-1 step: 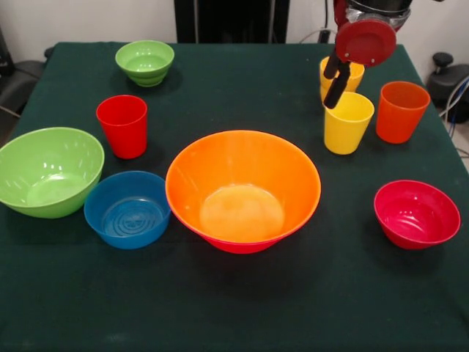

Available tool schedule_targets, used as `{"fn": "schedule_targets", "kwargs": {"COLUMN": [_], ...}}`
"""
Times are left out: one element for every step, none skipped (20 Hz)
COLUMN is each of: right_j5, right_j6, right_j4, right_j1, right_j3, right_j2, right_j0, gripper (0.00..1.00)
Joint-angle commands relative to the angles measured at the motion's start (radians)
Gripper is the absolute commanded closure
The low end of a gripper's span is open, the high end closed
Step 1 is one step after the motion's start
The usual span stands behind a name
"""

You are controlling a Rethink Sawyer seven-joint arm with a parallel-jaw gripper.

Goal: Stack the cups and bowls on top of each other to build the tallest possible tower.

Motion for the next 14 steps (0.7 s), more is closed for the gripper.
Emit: {"fn": "schedule_targets", "kwargs": {"right_j5": [0.128,0.137,0.142,0.151,0.154,0.161,0.170,0.174,0.180,0.184,0.187,0.191,0.192,0.197], "right_j6": [0.287,0.294,0.299,0.305,0.307,0.315,0.323,0.330,0.337,0.346,0.350,0.357,0.360,0.365], "right_j4": [0.036,0.040,0.044,0.047,0.051,0.055,0.060,0.064,0.068,0.073,0.077,0.081,0.086,0.090], "right_j1": [0.065,0.071,0.077,0.083,0.082,0.088,0.096,0.102,0.110,0.117,0.121,0.125,0.128,0.131], "right_j3": [-0.103,-0.114,-0.121,-0.133,-0.132,-0.142,-0.159,-0.170,-0.185,-0.196,-0.204,-0.214,-0.219,-0.226], "right_j2": [0.051,0.044,0.040,0.035,0.032,0.026,0.022,0.019,0.016,0.013,0.011,0.009,0.010,0.007], "right_j0": [-0.029,-0.028,-0.030,-0.029,-0.027,-0.025,-0.025,-0.023,-0.026,-0.025,-0.026,-0.024,-0.025,-0.024], "gripper": [0.00,0.00,0.00,0.00,0.00,0.00,0.00,0.00,0.00,0.00,0.00,0.00,0.00,0.00]}}
